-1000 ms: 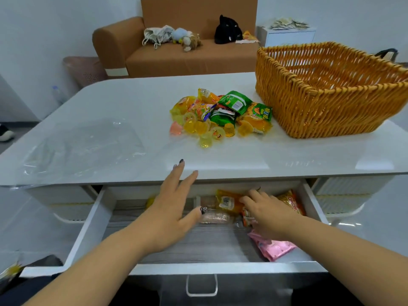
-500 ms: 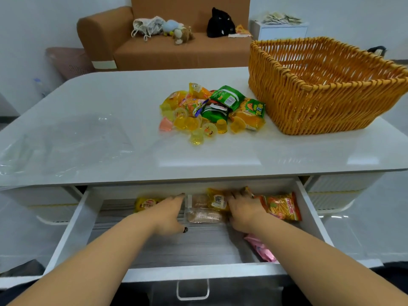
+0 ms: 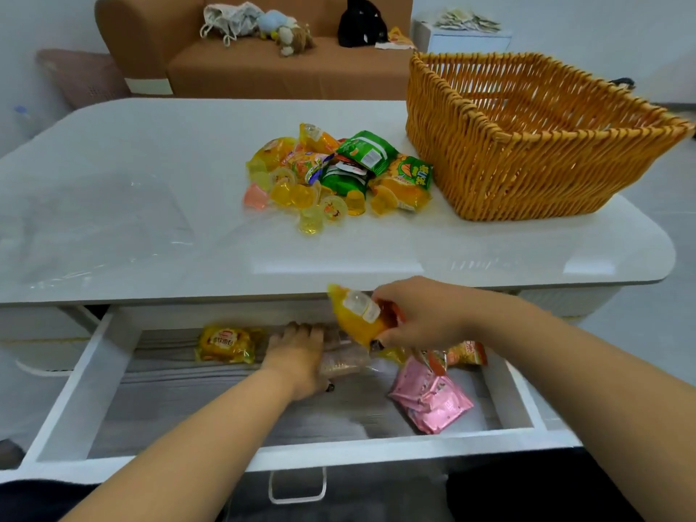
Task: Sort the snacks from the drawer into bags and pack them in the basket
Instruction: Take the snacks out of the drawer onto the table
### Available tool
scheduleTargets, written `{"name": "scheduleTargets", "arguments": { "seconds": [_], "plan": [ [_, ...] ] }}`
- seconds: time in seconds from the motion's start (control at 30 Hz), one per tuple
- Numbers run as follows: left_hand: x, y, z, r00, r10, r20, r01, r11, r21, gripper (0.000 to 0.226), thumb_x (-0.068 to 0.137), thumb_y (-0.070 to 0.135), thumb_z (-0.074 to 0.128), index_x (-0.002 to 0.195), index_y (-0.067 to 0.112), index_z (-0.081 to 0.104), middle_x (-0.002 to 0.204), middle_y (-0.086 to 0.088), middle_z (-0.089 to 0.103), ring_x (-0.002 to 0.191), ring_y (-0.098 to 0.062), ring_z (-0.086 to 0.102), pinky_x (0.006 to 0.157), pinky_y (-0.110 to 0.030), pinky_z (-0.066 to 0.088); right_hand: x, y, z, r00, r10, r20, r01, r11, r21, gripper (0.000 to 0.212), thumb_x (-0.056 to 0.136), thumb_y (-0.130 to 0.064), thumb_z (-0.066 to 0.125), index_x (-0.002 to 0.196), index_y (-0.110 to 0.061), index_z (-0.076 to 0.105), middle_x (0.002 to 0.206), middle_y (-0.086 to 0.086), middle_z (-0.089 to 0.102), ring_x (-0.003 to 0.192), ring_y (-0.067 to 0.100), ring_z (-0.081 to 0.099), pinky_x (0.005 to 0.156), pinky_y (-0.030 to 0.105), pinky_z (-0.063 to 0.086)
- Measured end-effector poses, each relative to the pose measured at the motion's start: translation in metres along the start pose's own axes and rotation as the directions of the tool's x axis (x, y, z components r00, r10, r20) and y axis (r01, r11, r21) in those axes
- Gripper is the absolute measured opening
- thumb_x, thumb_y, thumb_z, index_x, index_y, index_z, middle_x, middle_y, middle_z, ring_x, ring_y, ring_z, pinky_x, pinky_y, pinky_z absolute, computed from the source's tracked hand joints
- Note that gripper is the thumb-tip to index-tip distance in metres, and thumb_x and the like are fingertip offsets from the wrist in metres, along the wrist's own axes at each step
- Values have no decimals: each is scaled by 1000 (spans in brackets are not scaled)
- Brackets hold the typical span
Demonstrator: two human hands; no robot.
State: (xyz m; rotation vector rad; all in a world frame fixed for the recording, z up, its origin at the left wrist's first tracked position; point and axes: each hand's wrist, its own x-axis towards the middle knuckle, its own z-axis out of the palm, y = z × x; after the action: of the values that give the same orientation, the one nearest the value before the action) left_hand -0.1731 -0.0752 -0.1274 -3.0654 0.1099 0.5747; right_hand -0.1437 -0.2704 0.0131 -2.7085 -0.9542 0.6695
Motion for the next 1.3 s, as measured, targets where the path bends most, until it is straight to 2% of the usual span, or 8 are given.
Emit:
{"name": "scheduleTargets", "arguments": {
  "seconds": [0.27, 0.43, 0.6, 0.73, 0.9, 1.03, 1.17, 1.3],
  "plan": [
    [-26, -2, -13, 998, 35, 45, -36, 999, 20, 88, 62, 63, 69, 135, 21, 44, 136, -5, 43, 125, -26, 38, 103, -41, 33, -40, 9, -14, 928, 190, -321, -61, 926, 372, 20, 85, -36, 67, 78, -29, 50, 76, -6, 54, 68, 7, 49, 55, 18, 35],
    [-56, -5, -73, 981, 192, 31, -192, 981, 3, 78, 64, 56, 72, 128, 19, 47, 124, 1, 43, 95, -16, 51, 82, -33, 48, -13, 14, -15, 808, 357, -469, 14, 784, 621, 22, 83, -37, 69, 95, -18, 63, 83, 4, 64, 82, 25, 62, 73, 40, 53],
    [-71, -25, -145, 967, 138, -216, -226, 855, -467, 61, 60, 48, 82, 115, 37, 58, 113, 21, 50, 97, 5, 52, 76, -9, 43, -10, 27, -35, 670, 545, -505, 188, 533, 825, 8, 85, -28, 69, 84, -29, 62, 90, -2, 68, 91, 22, 66, 83, 41, 56],
    [-49, -37, -191, 962, 259, -83, -264, 819, -510, 53, 50, 52, 82, 100, 38, 69, 101, 20, 61, 88, 8, 56, 67, -5, 42, -3, 39, -41, 625, 663, -412, 229, 348, 909, 13, 88, -27, 67, 80, -27, 57, 92, 0, 66, 93, 24, 66, 81, 43, 56],
    [-4, -51, -240, 945, 164, -283, -312, 717, -623, 42, 57, 47, 84, 96, 35, 72, 96, 10, 65, 81, -8, 60, 74, -21, 49, 11, 45, -38, 632, 654, -415, 198, 381, 903, 14, 87, -28, 68, 80, -27, 56, 94, 1, 67, 89, 21, 65, 74, 38, 56],
    [63, -42, -238, 754, -219, -619, -308, 715, -627, 56, 61, 37, 88, 111, 24, 66, 109, 5, 56, 93, -7, 61, 78, -18, 50, 17, 42, -34, 655, 579, -486, 117, 558, 822, 12, 84, -32, 69, 81, -27, 59, 90, 0, 67, 84, 19, 64, 75, 39, 54],
    [115, -28, -211, 723, -406, -559, -207, 646, -735, 64, 64, 37, 87, 121, 25, 62, 123, -3, 48, 104, -14, 55, 83, -22, 45, 24, 39, -34, 689, 556, -465, 86, 575, 814, 13, 84, -34, 69, 80, -26, 59, 89, -2, 66, 86, 17, 64, 77, 38, 55],
    [134, -22, -186, 762, -349, -545, -67, 795, -602, 60, 74, 38, 79, 128, 27, 57, 138, -6, 43, 136, -26, 35, 115, -45, 25, 28, 39, -33, 704, 544, -456, 68, 588, 806, 14, 85, -35, 67, 79, -27, 57, 85, -5, 63, 82, 13, 62, 72, 32, 53]
  ]
}}
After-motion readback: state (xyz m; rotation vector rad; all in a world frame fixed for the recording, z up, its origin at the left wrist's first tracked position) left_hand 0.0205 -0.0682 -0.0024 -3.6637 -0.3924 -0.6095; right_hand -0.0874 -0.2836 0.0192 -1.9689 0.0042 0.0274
